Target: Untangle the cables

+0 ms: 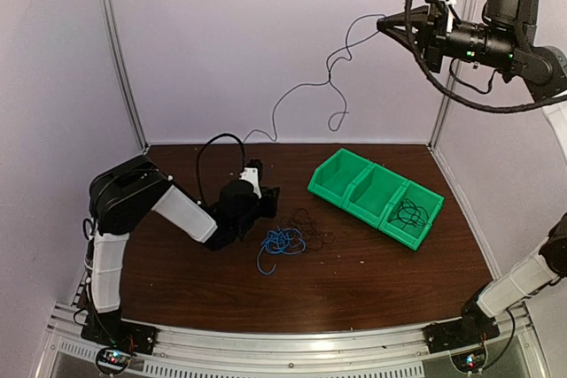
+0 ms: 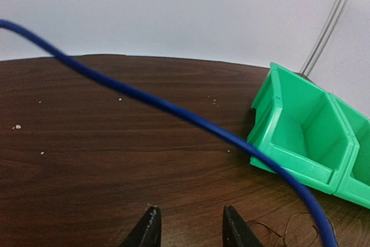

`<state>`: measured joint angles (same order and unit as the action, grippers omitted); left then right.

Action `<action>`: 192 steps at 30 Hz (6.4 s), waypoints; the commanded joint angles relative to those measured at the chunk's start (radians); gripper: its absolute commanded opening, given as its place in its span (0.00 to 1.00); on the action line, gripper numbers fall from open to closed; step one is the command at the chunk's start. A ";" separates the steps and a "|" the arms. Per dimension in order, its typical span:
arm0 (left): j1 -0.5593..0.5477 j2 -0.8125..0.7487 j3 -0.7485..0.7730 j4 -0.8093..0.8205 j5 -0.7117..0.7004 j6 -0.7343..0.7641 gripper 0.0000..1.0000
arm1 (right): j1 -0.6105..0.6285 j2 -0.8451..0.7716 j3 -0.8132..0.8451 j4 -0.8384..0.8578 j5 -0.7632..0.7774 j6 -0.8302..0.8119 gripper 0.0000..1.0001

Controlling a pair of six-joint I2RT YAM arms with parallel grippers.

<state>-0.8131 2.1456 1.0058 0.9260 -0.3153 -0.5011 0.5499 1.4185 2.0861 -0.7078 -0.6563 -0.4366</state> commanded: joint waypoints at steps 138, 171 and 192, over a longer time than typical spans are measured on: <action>0.027 -0.891 -0.165 -0.668 0.128 0.553 0.70 | -0.608 -0.083 -1.172 0.230 -0.100 0.005 0.00; 0.026 -0.857 -0.150 -0.678 0.157 0.541 0.70 | -0.489 0.094 -1.207 0.376 0.466 0.039 0.00; 0.026 -0.731 -0.058 -0.767 0.258 0.441 0.70 | -0.463 -0.208 -0.922 0.009 0.289 -0.063 0.69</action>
<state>-0.7864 1.3918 0.8890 0.1791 -0.0967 -0.0124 0.0784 1.1957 1.1072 -0.5751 -0.2535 -0.4656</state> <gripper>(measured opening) 0.699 0.696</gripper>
